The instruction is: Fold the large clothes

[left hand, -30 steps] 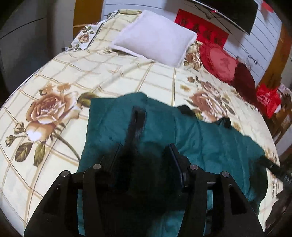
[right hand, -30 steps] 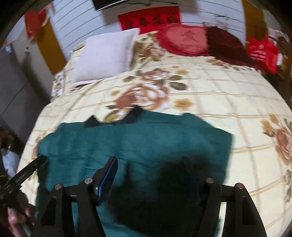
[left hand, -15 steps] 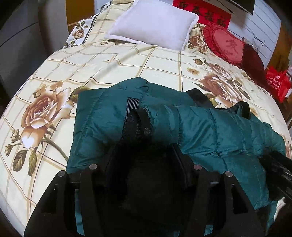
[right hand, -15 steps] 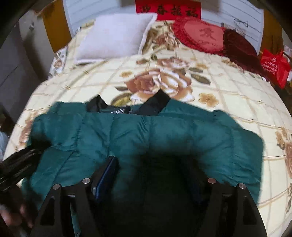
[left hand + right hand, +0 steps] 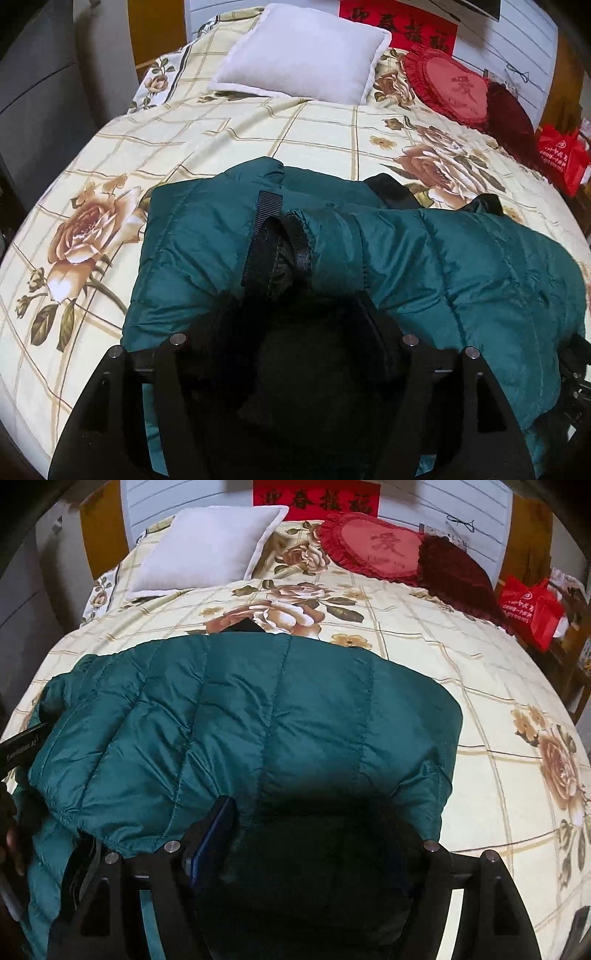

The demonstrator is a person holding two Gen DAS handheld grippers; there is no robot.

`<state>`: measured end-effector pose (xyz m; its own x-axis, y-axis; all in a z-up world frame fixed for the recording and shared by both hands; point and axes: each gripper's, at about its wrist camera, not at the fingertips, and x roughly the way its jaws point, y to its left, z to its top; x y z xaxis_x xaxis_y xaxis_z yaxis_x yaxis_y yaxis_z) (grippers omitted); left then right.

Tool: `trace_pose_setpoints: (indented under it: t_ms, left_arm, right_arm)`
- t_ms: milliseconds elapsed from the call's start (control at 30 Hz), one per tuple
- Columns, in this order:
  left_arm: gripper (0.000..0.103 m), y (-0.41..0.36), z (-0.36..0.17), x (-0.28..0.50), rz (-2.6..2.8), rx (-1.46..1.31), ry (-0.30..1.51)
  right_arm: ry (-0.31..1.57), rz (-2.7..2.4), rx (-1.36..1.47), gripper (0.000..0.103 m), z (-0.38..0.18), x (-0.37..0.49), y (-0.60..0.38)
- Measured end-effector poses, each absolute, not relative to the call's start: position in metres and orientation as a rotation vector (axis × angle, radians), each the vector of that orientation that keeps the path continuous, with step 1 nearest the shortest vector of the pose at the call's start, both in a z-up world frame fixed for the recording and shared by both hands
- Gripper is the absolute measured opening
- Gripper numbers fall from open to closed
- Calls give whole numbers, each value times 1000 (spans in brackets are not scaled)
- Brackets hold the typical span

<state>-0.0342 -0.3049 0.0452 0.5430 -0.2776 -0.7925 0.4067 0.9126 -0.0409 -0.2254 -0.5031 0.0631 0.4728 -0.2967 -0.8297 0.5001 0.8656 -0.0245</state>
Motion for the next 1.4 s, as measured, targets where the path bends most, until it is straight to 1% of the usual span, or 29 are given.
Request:
trace_pose_setpoints:
  t_ms: [167,400,567,733,1000,1400]
  left_arm:
    - [65,-282,62,-40,-404,97,919]
    - [65,-250,89,-74,-427,134,869]
    - [65,-218,93,-105,-450,135,882]
    - [65,-191,87,-138,-462,169,901]
    - [65,-144,80,-182,-465,145,935]
    - [65,-102,71,-224,-460,147,955]
  right_arm:
    - [868,-485,294,73,93,-256,-496]
    - [860,-462,337,73,110,-290,-484]
    - [879,-441,375,73,107,-313,-471]
    - [907,-422,373,73,103,-341,-449]
    - [949,-396,398,73,89,-389,-412]
    - [976,-394,400,73,78,-443,-378]
